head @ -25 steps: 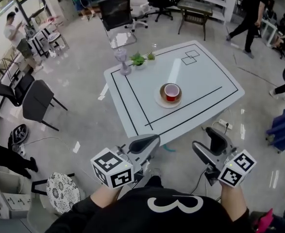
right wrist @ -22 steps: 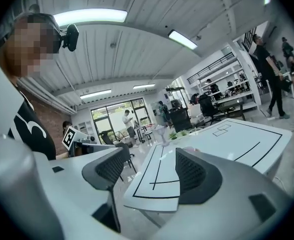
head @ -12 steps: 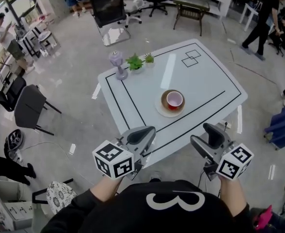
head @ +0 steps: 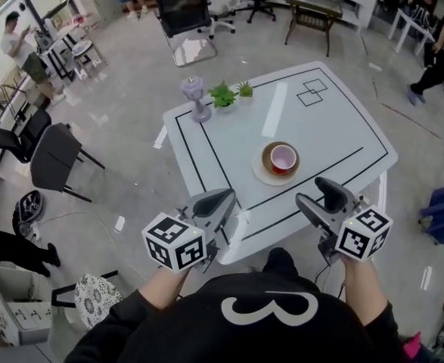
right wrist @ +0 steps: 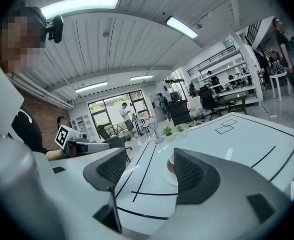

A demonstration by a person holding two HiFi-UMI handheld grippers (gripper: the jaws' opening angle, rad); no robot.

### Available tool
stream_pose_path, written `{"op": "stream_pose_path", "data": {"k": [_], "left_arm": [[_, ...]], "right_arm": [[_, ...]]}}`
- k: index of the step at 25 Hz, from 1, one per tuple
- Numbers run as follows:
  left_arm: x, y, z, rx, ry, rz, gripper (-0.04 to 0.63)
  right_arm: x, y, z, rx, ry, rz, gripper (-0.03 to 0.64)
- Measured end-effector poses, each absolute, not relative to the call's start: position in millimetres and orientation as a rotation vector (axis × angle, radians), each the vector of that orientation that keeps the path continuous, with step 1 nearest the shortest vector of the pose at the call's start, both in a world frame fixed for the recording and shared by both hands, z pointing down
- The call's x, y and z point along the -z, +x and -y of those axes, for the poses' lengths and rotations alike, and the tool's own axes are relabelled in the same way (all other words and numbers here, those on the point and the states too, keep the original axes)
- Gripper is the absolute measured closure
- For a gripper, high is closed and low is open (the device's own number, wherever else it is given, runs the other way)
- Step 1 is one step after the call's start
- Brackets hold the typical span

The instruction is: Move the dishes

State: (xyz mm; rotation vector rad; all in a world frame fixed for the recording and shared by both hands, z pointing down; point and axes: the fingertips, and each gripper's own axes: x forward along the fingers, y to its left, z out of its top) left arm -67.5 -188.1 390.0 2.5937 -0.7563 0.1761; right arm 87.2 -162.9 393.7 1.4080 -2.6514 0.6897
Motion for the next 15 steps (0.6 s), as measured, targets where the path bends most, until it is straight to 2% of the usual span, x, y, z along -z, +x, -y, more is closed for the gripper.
{"op": "stream_pose_path", "data": {"k": [11,15], "left_arm": [[-392.8,-81.6,213.4,-0.163,2.496,0.922,0.594],[-400.6,-73.6,222.6,-0.157,2.463,0.943,0.594]], "right_arm": [[-428.1,99.3,240.0,-0.725,1.317,2.586,0.348],[-450.9,102.9,259.8,-0.73,1.3,2.533,0.376]]}}
